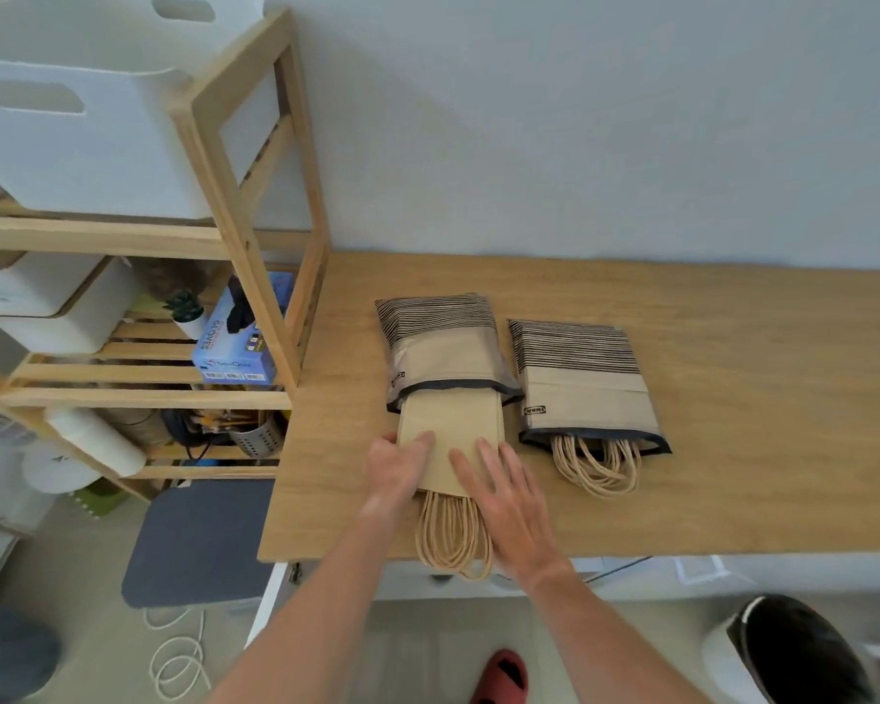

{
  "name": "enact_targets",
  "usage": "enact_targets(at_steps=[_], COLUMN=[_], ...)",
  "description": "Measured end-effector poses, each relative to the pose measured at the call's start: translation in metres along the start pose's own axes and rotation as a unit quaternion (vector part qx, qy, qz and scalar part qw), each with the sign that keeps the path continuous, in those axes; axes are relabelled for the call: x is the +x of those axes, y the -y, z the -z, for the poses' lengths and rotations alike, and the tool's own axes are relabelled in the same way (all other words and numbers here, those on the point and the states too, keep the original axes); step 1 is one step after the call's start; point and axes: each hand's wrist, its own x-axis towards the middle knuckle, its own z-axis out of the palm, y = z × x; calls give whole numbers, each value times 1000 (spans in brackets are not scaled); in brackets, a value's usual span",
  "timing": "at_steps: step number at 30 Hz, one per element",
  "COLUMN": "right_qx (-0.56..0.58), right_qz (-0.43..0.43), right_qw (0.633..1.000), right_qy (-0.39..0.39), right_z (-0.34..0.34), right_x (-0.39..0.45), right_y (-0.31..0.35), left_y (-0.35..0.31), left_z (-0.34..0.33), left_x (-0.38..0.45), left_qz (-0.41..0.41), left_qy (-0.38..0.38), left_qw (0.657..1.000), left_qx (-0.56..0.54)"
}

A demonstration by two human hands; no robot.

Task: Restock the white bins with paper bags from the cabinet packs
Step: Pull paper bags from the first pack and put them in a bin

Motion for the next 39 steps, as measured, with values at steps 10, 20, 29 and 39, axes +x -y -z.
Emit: enact_targets(at_steps=[10,20,29,39], right_qx=[99,176,605,636], right_qz=[7,66,-242,-266], right_qw=[993,970,755,713], right_qy=[70,157,71,133], right_z=[-16,-16,17,53], right_x=[-49,-69,-24,14], right_y=[22,26,-2,-36], left_y=[28,41,14,21], left_z=[25,22,-32,-57], left_x=[-30,-70,-100,-99], left_qz=[-34,-139,-217,-183], left_qy=[104,-36,-99,165], left_qw=[993,953,881,950], left_qx=[46,268,409,190])
